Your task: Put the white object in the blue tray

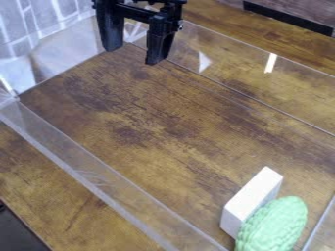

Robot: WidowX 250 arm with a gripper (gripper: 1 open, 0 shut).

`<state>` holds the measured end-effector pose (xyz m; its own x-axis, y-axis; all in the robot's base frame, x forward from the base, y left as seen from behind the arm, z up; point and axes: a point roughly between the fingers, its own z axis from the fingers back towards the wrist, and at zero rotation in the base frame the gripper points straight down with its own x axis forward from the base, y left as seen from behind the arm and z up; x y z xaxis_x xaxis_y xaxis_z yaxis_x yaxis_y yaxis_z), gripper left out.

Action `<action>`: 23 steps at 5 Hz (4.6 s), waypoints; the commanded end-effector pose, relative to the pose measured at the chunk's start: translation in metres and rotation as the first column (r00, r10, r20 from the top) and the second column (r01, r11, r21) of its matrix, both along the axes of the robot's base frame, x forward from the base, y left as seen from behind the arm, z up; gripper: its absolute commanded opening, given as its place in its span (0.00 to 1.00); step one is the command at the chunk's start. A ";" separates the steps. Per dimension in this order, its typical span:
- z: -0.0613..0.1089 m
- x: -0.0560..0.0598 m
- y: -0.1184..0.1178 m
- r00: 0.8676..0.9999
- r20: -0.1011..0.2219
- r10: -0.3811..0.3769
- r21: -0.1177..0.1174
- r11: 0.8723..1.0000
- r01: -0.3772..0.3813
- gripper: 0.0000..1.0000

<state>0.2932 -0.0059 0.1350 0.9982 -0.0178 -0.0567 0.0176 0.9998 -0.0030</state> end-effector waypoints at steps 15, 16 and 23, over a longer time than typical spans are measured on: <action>-0.106 -0.016 -0.137 0.882 -0.047 -0.468 -0.068 0.883 0.465 1.00; -0.109 -0.015 -0.136 0.886 -0.051 -0.460 -0.071 0.887 0.456 0.00; -0.076 -0.010 -0.134 0.939 -0.023 -0.344 -0.040 0.939 0.343 0.00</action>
<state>0.2687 -0.1364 0.0280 0.9133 -0.3602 -0.1898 0.3601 0.9322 -0.0365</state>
